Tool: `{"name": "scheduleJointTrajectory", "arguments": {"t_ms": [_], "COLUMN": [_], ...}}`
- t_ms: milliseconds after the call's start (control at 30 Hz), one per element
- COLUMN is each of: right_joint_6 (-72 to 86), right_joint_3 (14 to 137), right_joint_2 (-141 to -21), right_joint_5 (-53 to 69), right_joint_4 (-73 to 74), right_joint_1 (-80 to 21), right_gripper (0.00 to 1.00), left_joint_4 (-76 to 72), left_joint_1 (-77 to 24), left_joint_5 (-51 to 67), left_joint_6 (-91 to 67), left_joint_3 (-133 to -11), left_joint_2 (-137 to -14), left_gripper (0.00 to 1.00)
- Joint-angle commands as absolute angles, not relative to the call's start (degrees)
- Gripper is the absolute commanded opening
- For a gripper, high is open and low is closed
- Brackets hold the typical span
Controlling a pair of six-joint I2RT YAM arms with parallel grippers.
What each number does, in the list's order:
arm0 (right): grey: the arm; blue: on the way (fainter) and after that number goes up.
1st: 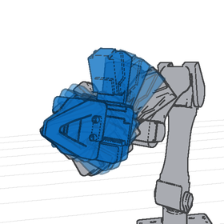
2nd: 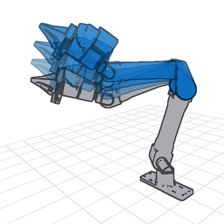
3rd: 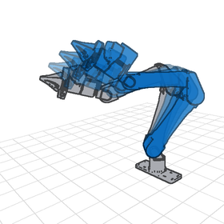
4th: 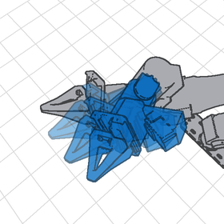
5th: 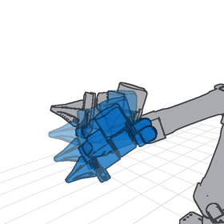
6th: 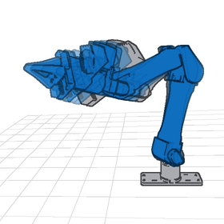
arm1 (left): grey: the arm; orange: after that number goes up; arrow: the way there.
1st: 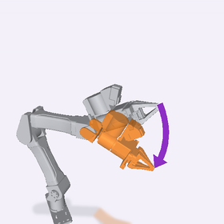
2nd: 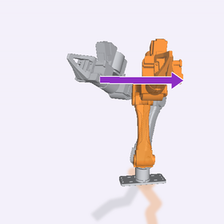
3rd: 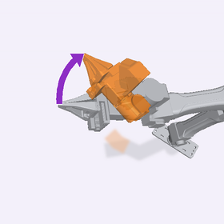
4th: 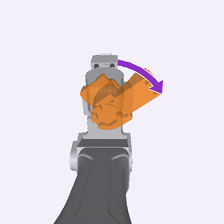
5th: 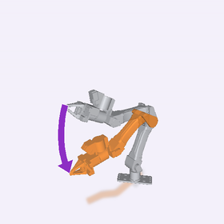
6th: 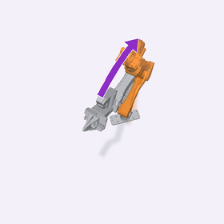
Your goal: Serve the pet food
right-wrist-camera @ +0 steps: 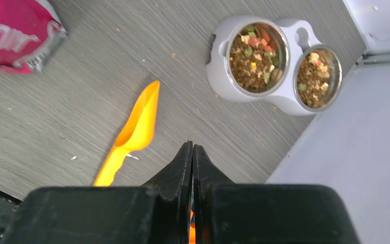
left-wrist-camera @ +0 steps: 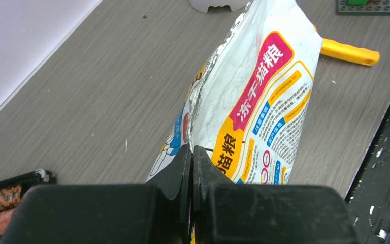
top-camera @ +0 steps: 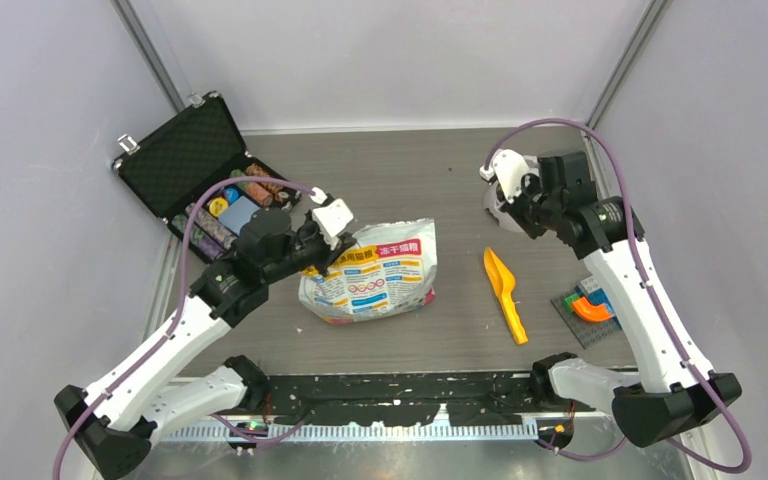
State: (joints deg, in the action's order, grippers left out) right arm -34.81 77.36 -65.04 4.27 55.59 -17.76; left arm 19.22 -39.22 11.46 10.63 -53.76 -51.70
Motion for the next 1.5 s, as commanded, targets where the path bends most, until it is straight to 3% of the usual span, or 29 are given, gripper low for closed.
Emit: {"name": "scheduleJointTrajectory", "arguments": {"t_ms": [0,67,100,133,233,300,367,500,667,833,1033,1067,1100,1133,1167,1233,1467], "right_joint_6": [-35.62,-34.12,-33.76,-33.84,-33.88,-34.36,-35.49,-39.4,-43.61,-44.74,-48.17,-48.45,-48.48,-48.57,-48.59,-46.77,-36.28], "right_joint_3": [78.56,77.42,76.81,75.54,72.36,71.28,71.64,75.57,82.74,92.23,99.82,99.93,99.97,100.03,99.98,98.54,86.97], "right_joint_2": [-61.49,-58.73,-57.53,-55.41,-52.68,-53.24,-55.24,-61.16,-70.89,-83.2,-92.65,-93.59,-93.95,-94.46,-94.47,-93.45,-84.49], "right_joint_5": [-3.85,-1.73,4.31,8.79,33.3,44.94,50.45,50.2,47.27,45.58,44.95,44.89,44.75,44.83,45.11,44.6,33.55], "right_joint_4": [55.79,50.31,48.36,44.96,38.45,35.37,34.34,36.21,41.01,45.31,52.35,52.63,53.19,53.62,53.95,51.63,38.32], "right_joint_1": [-17.84,-17.84,-17.84,-17.84,-18.03,-19.2,-21.35,-28.12,-34.3,-38.77,-42.65,-43.16,-43.38,-43.65,-43.71,-43.74,-43.77], "right_gripper": [0.05,0.15,0.31,0.37,0.65,0.75,0.79,0.86,0.86,0.85,0.75,0.66,0.47,0.36,0.15,0.06,0.05], "left_joint_4": [23.19,22.84,22.42,21.93,21.68,22.9,23.97,24.51,22.86,22.86,23.6,23.44,23.3,23.4,24.1,25.61,32.26], "left_joint_1": [-37.22,-37.23,-37.26,-37.27,-37.29,-37.35,-37.46,-38.2,-38.52,-38.5,-38.51,-38.58,-38.58,-38.57,-38.51,-38.51,-38.38], "left_joint_5": [6.43,8.64,9.85,11.23,15.1,18.06,20.27,23.09,23.51,22.52,20.18,19.56,18.89,18.13,17.15,12.8,-13.22], "left_joint_6": [13.04,13.18,13.2,13.37,13.94,14.91,14.94,15.7,16.13,15.87,14.96,14.87,14.86,14.92,15.28,14.98,13.89], "left_joint_3": [-54.94,-55.74,-55.97,-56.17,-57.54,-58.89,-60.19,-60.6,-58.94,-58.32,-58.07,-57.78,-57.38,-56.99,-56.69,-56.14,-53.57], "left_joint_2": [-50.09,-50.55,-50.85,-51.13,-52.48,-53.63,-54.72,-54.78,-52.44,-51.88,-51.85,-51.6,-51.41,-51.14,-50.94,-50.49,-47.36], "left_gripper": [0.0,0.0,0.0,0.0,0.0,0.0,0.0,0.0,0.0,0.0,0.0,0.0,0.0,0.0,0.0,0.0,0.0]}}
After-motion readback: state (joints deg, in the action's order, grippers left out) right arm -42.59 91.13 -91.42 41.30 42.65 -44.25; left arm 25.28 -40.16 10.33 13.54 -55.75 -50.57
